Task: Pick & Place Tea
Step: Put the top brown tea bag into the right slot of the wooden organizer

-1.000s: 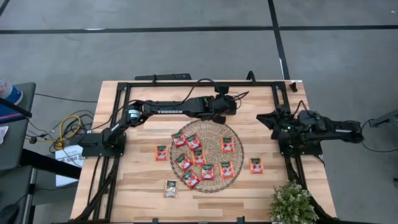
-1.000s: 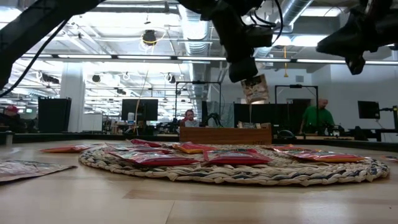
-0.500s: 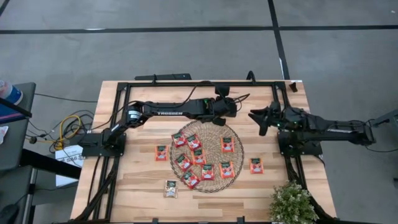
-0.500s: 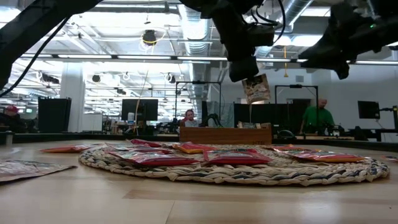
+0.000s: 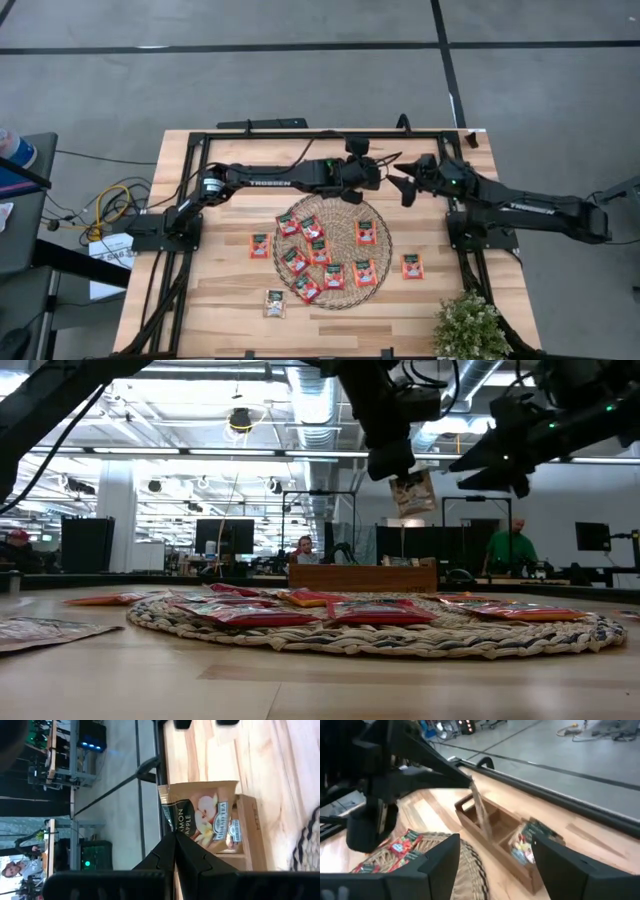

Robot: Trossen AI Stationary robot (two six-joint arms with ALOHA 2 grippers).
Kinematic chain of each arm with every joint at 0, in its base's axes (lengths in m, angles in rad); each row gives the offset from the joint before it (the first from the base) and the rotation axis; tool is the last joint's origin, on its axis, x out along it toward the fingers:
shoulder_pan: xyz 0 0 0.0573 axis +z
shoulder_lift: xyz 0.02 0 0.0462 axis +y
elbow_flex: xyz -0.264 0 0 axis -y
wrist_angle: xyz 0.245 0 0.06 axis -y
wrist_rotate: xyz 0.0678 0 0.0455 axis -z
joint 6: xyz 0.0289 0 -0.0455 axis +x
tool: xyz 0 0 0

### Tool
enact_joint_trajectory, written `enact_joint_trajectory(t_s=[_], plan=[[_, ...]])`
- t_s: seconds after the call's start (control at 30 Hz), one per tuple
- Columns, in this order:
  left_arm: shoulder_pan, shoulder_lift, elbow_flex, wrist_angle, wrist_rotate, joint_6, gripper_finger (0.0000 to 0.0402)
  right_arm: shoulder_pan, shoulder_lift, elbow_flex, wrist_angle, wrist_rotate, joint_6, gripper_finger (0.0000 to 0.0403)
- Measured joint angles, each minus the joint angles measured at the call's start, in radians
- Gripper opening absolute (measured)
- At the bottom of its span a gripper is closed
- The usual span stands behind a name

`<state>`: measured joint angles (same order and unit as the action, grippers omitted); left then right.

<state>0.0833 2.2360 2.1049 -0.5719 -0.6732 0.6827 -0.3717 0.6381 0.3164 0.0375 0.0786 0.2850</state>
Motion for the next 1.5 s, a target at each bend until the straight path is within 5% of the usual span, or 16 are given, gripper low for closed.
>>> enact_joint_trajectory(t_s=[0.3, 0.9, 1.13, 1.5], plan=[[0.000, -0.003, 0.003, -0.001, 0.020, 0.000, 0.0000, -0.045, 0.144, 0.005, 0.156, -0.106, -0.006, 0.0238], [-0.001, -0.003, 0.003, -0.066, 0.022, 0.000, 0.0000, -0.050, 0.391, 0.182, 0.085, -0.107, -0.112, 0.0227], [-0.001, -0.003, 0.003, -0.070, 0.023, -0.001, 0.0000, -0.050, 0.388, 0.185, 0.086, -0.106, -0.110, 0.0180], [0.000, -0.003, 0.004, -0.069, 0.059, -0.044, 0.0000, -0.050, 0.389, 0.185, 0.097, -0.110, -0.110, 0.0048]])
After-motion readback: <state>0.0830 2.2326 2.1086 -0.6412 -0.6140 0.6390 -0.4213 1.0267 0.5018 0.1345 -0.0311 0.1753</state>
